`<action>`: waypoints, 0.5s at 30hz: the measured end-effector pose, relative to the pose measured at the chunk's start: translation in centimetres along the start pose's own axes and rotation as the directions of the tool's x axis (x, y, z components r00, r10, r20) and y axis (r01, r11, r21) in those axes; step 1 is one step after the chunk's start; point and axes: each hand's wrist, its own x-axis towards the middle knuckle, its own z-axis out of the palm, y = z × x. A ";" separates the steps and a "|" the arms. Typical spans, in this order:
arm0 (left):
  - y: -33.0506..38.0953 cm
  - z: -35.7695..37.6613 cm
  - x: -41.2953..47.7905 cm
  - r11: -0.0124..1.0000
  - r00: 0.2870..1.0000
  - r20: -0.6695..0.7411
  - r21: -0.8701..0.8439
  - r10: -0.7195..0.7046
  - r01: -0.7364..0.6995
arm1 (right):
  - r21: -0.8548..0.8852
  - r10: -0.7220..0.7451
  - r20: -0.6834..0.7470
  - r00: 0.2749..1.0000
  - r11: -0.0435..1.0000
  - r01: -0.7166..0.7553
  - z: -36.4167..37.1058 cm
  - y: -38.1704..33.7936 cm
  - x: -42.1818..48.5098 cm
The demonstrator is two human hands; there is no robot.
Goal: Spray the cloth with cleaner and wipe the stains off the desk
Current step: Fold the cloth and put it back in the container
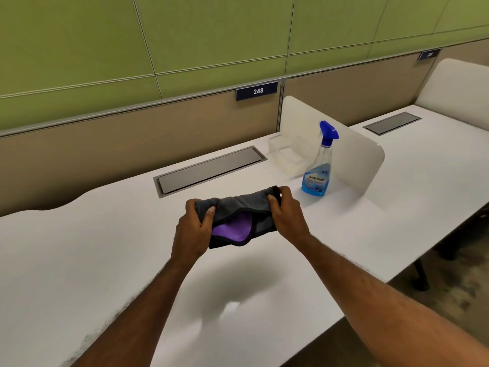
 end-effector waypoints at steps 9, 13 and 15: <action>0.6 1.3 7.0 0.999 0.997 0.081 -0.052 0.012 -0.008 | 0.033 0.028 0.072 0.997 0.999 -0.030 -0.4 -0.8 6.4; 1.7 2.3 10.0 0.994 0.997 0.070 -0.109 0.015 -0.007 | 0.009 0.002 0.037 0.999 1.000 -0.003 -1.2 -1.5 9.4; 2.4 3.0 11.4 0.992 0.998 0.059 -0.125 0.021 -0.013 | 0.009 -0.005 0.034 0.999 1.000 0.004 -1.7 -1.7 11.0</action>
